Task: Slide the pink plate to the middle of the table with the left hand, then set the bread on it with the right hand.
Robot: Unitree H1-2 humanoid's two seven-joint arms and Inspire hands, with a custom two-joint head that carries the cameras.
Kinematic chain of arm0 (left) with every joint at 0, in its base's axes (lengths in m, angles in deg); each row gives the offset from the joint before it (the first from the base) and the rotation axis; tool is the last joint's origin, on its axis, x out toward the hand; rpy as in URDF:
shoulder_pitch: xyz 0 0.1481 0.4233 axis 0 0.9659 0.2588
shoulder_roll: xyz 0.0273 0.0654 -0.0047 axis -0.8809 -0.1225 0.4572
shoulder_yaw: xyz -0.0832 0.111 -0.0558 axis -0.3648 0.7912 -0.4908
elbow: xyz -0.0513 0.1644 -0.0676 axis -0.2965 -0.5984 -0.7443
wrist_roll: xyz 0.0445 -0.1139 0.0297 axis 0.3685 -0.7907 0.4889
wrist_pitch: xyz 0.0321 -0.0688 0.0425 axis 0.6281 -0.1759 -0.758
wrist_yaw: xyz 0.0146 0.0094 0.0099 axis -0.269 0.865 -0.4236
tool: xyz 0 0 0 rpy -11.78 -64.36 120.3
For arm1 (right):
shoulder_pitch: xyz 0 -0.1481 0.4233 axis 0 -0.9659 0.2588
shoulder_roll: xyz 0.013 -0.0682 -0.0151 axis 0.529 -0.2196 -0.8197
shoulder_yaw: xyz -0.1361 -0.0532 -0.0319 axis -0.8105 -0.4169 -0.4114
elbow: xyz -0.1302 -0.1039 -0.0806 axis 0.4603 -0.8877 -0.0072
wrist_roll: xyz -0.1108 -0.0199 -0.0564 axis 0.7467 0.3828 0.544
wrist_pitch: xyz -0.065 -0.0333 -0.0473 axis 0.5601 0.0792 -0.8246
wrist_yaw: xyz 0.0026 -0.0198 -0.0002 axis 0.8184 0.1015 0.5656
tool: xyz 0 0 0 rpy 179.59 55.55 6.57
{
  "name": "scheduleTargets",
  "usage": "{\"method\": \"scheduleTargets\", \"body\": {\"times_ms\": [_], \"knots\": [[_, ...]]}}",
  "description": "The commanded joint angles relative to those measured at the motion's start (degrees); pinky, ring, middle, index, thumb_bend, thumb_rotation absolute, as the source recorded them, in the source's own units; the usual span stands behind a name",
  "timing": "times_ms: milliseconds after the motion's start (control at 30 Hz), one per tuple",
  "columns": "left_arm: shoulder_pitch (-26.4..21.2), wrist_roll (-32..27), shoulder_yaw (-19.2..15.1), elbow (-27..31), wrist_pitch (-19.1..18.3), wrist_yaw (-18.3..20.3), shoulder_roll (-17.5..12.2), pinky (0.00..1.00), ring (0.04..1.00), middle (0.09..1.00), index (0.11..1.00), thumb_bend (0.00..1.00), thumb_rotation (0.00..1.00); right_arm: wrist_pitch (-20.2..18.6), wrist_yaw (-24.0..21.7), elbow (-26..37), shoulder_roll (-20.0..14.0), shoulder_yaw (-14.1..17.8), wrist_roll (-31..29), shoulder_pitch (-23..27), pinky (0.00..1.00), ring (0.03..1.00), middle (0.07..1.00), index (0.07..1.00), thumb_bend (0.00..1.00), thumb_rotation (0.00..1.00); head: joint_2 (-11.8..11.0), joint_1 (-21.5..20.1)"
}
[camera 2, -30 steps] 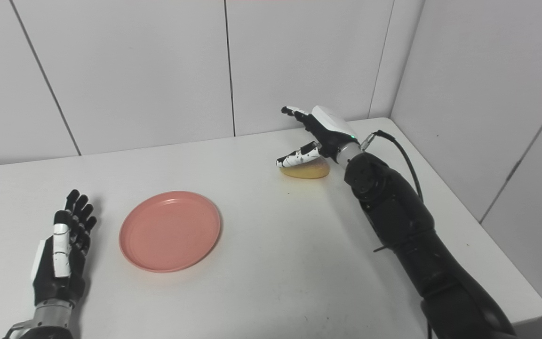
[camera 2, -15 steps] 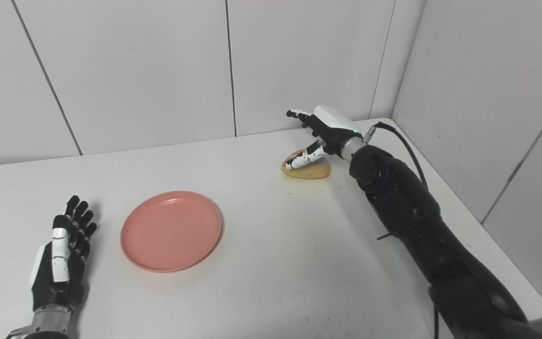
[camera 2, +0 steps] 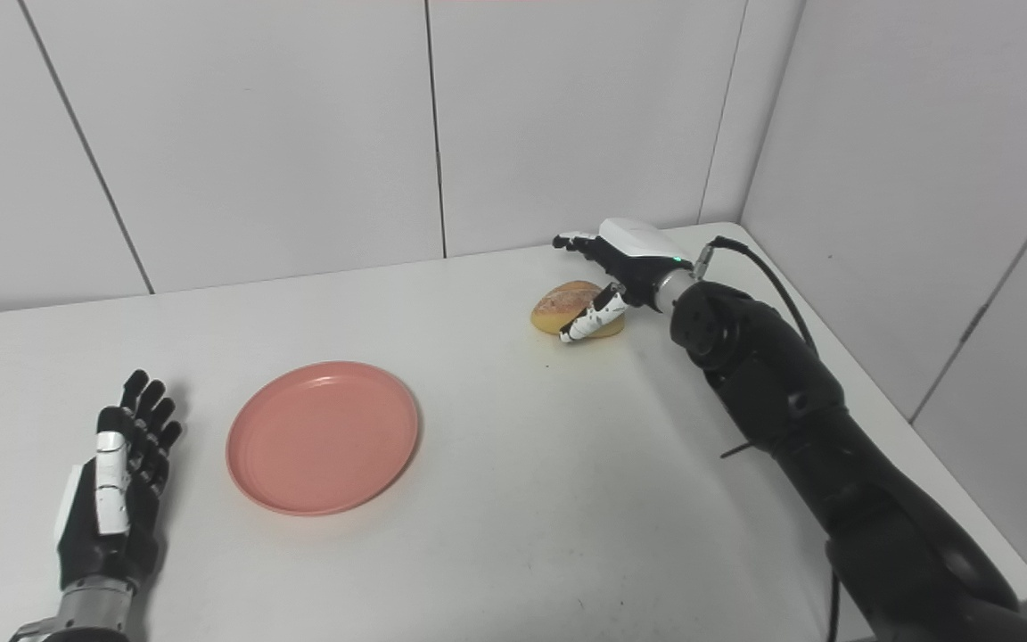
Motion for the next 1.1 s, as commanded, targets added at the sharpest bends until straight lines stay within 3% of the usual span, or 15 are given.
{"method": "scheduleTargets", "body": {"times_ms": [0, 67, 167, 267, 400, 567, 667, 767, 900, 933, 1000, 1067], "knots": [[-0.01, -0.18, 0.23, 0.97, 1.10, 0.23, -0.13, 1.00, 1.000, 1.000, 1.000, 0.68, 1.00, 0.77, 0.69, 0.85, -1.37, 0.43, 0.44, 2.93, 0.75, 0.853, 0.884, 0.874, 0.82, 0.21, 0.09, 0.08], [-0.01, -0.18, 0.24, 0.93, 1.26, 0.14, -0.01, 1.00, 1.000, 1.000, 1.000, 0.68, 1.00, 1.14, 0.90, 0.21, -1.20, 0.43, 0.55, 2.85, 0.75, 0.850, 0.878, 0.867, 0.82, 0.18, 0.10, 0.10], [0.09, -0.18, 0.34, 0.96, 1.66, 0.24, 0.09, 1.00, 1.000, 1.000, 1.000, 0.68, 1.00, 0.95, 1.07, -0.48, -0.90, 0.07, 1.19, 2.68, 0.66, 0.780, 0.854, 0.858, 0.82, 0.18, 0.18, 0.24], [0.23, -0.26, 0.41, 1.12, 1.59, 0.31, 0.13, 1.00, 1.000, 1.000, 1.000, 0.68, 1.00, 2.39, 2.60, -1.55, -0.68, -0.43, 2.09, 2.50, 0.67, 0.780, 0.837, 0.846, 0.80, 0.19, 0.30, 0.34], [0.34, -0.23, 0.49, 1.54, 1.20, 0.19, 0.27, 1.00, 1.000, 1.000, 1.000, 0.69, 1.00, 4.28, 5.08, -3.04, -0.18, -0.55, 2.54, 2.26, 0.70, 0.781, 0.813, 0.813, 0.72, 0.16, 0.36, 0.35], [0.60, 0.05, 0.62, 2.36, 0.76, -0.22, 0.63, 1.00, 1.000, 1.000, 1.000, 0.69, 1.00, 4.94, 7.14, -2.70, 0.06, -0.75, 3.64, 1.63, 0.67, 0.751, 0.782, 0.777, 0.61, 0.10, 0.43, 0.49], [0.69, 0.00, 0.78, 2.53, 0.99, 0.04, 0.69, 1.00, 1.000, 1.000, 1.000, 0.68, 1.00, 6.40, 8.69, -3.33, 0.09, -0.77, 3.81, 1.45, 0.56, 0.671, 0.727, 0.750, 0.56, 0.03, 0.53, 0.64], [0.80, 0.21, 0.88, 2.92, 0.77, -0.22, 0.84, 1.00, 1.000, 1.000, 1.000, 0.68, 1.00, 7.80, 10.66, -4.26, 0.22, -0.87, 4.18, 1.36, 0.41, 0.532, 0.618, 0.720, 0.53, 0.00, 0.54, 0.70], [0.88, 0.36, 1.05, 3.07, 1.08, -0.17, 0.92, 1.00, 1.000, 1.000, 1.000, 0.68, 1.00, 10.57, 15.55, -5.76, 0.68, -0.72, 5.38, 1.15, 0.36, 0.474, 0.570, 0.679, 0.51, 0.00, 0.59, 0.89], [0.91, 0.33, 1.07, 3.12, 1.03, -0.13, 0.90, 1.00, 1.000, 1.000, 1.000, 0.68, 1.00, 10.97, 16.53, -6.05, 0.86, -0.61, 5.52, 1.12, 0.31, 0.407, 0.518, 0.664, 0.53, 0.00, 0.59, 0.95], [0.92, 0.23, 1.13, 3.16, 0.96, -0.02, 0.88, 1.00, 1.000, 1.000, 1.000, 0.69, 1.00, 11.70, 18.68, -6.65, 1.15, -0.57, 6.09, 1.14, 0.25, 0.337, 0.488, 0.538, 0.52, 0.00, 0.57, 0.94], [0.88, 0.19, 1.17, 3.03, 1.22, 0.04, 0.87, 1.00, 1.000, 1.000, 1.000, 0.69, 1.00, 11.85, 20.40, -7.07, 1.33, -0.73, 6.83, 1.21, 0.24, 0.322, 0.480, 0.500, 0.52, 0.00, 0.57, 1.00]]}}
